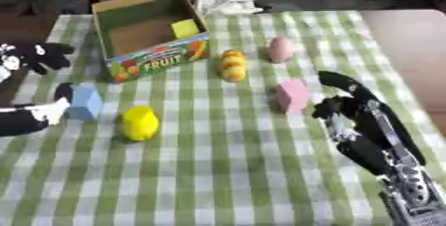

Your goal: Pick up objects on the table and place them in the box.

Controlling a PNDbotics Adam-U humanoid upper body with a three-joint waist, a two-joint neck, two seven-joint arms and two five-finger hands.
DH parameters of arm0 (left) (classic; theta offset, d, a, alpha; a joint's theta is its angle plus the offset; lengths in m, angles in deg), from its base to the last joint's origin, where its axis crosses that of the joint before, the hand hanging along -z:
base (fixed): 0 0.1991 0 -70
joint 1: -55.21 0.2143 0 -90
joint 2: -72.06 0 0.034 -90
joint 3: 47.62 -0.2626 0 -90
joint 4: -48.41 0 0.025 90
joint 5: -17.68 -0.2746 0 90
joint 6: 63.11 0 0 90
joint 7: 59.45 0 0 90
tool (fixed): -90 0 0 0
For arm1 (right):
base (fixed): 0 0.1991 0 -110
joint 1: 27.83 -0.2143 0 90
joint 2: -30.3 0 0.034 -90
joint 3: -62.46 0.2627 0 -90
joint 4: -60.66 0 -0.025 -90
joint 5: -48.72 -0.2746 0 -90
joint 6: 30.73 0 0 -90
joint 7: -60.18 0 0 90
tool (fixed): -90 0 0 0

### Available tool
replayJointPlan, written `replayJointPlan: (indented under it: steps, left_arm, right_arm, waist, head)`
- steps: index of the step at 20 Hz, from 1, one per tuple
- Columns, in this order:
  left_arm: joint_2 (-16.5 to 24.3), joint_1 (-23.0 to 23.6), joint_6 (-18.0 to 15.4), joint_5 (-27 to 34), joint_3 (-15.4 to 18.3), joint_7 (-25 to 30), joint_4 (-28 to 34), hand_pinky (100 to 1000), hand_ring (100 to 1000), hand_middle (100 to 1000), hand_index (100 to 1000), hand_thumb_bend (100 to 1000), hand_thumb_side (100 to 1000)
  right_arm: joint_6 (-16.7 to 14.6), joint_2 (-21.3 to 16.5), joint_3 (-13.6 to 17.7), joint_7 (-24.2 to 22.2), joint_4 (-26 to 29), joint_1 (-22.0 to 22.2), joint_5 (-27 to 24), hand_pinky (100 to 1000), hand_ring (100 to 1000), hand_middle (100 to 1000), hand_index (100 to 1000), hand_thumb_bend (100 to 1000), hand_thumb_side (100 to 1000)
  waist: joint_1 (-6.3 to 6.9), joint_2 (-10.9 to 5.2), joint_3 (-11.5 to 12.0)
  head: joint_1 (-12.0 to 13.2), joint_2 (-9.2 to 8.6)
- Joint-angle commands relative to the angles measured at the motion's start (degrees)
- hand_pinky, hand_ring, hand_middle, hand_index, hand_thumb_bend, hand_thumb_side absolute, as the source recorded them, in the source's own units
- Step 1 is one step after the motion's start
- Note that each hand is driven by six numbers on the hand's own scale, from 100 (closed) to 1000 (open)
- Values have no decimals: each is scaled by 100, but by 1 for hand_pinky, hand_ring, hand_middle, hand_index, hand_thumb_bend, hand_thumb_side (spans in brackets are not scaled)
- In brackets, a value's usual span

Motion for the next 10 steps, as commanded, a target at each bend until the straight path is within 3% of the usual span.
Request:
replayJointPlan:
  steps: [1,3,10]
  left_arm:
    - [448,-386,-129,-420,-236,545,-465,794,776,759,914,225,352]
    - [487,-670,-298,-776,-397,871,-779,819,787,782,923,360,335]
    - [251,-1297,-684,-1650,-646,1136,-1825,836,791,797,928,484,364]
  right_arm:
    - [-11,-87,-25,-16,71,-10,6,691,533,878,833,100,473]
    - [-13,-89,-35,-28,74,-6,1,691,532,878,833,100,473]
    - [-20,-82,-51,-51,90,-8,-5,691,532,879,833,100,472]
  waist:
    - [20,-65,-21]
    - [14,-62,-43]
    - [-19,-32,-108]
  head:
    - [38,26]
    - [53,26]
    - [90,26]
